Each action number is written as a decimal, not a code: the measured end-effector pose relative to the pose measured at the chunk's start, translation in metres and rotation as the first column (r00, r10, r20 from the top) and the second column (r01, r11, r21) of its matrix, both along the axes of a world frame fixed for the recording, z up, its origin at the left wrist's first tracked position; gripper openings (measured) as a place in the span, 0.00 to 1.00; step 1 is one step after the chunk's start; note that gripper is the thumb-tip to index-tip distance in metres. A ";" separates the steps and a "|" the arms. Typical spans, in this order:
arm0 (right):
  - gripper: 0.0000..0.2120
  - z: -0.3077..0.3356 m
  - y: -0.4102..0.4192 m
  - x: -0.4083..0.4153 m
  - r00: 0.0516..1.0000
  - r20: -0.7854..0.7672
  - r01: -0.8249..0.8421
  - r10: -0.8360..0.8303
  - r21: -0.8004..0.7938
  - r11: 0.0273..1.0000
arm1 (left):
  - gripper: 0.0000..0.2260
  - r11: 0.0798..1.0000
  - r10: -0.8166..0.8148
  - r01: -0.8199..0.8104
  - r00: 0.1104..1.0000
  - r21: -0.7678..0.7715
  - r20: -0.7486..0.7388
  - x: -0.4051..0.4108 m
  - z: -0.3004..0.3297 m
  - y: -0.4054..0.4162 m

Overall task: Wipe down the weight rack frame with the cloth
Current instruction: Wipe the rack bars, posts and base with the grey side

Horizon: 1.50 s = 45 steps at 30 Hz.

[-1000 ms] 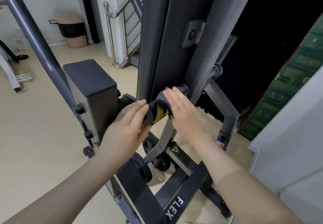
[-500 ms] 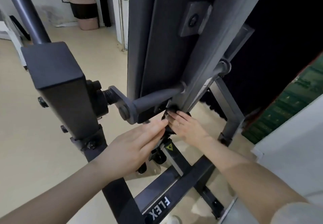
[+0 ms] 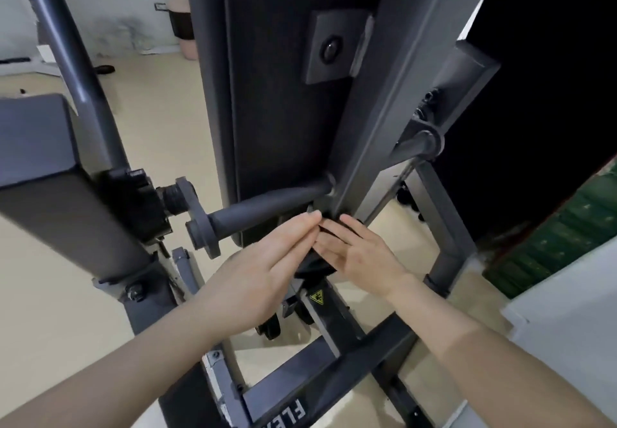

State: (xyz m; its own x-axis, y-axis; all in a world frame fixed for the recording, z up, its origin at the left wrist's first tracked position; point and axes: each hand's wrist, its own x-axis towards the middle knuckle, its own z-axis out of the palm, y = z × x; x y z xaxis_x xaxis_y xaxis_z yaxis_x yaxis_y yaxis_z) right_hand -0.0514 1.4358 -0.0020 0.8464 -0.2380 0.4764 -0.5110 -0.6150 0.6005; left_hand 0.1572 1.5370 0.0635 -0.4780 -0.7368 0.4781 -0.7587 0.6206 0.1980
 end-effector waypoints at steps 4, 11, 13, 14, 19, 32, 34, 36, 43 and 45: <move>0.14 0.048 0.018 -0.027 0.688 0.711 -0.056 -0.142 0.248 0.967 | 0.24 0.999 -0.005 0.001 0.997 -0.048 -0.071 -0.026 0.010 -0.018; 0.27 0.092 0.023 0.043 0.020 0.812 -0.553 -0.583 0.495 0.670 | 0.28 0.995 0.097 -0.087 0.975 0.055 -0.202 -0.051 0.014 -0.037; 0.24 0.084 0.028 0.043 0.039 0.828 -0.493 -0.559 0.503 0.710 | 0.28 0.995 0.085 -0.075 0.979 0.059 -0.186 -0.049 0.009 -0.036; 0.21 0.081 0.026 0.035 0.071 0.811 -0.448 -0.581 0.546 0.708 | 0.27 0.995 0.086 -0.074 0.978 0.072 -0.190 -0.049 0.006 -0.035; 0.09 0.085 0.020 -0.019 0.509 0.507 -0.158 -0.696 0.849 0.503 | 0.24 0.970 0.087 -0.002 0.937 0.244 -0.339 -0.048 -0.002 -0.027; 0.05 0.088 0.025 -0.045 0.518 0.248 -0.245 -0.819 0.960 0.136 | 0.06 0.545 0.659 0.182 0.511 0.819 -0.552 -0.069 -0.030 -0.037; 0.08 0.080 0.048 -0.025 0.462 0.338 -0.195 -0.820 0.941 0.278 | 0.11 0.380 0.811 0.356 0.315 0.854 -0.493 -0.073 -0.027 -0.037; 0.15 0.071 0.072 -0.005 0.613 0.351 -0.199 -0.708 0.936 0.292 | 0.15 0.287 0.870 0.595 0.167 0.751 -0.464 -0.072 -0.016 -0.029; 0.16 0.062 0.093 -0.006 0.566 0.562 -0.464 -0.603 0.822 0.331 | 0.11 0.487 0.757 0.524 0.147 0.699 -0.637 -0.038 -0.003 0.000; 0.26 0.058 0.102 0.007 0.561 0.505 -0.578 -0.656 0.806 0.126 | 0.09 0.546 0.682 0.457 0.246 0.703 -0.689 -0.027 0.006 0.009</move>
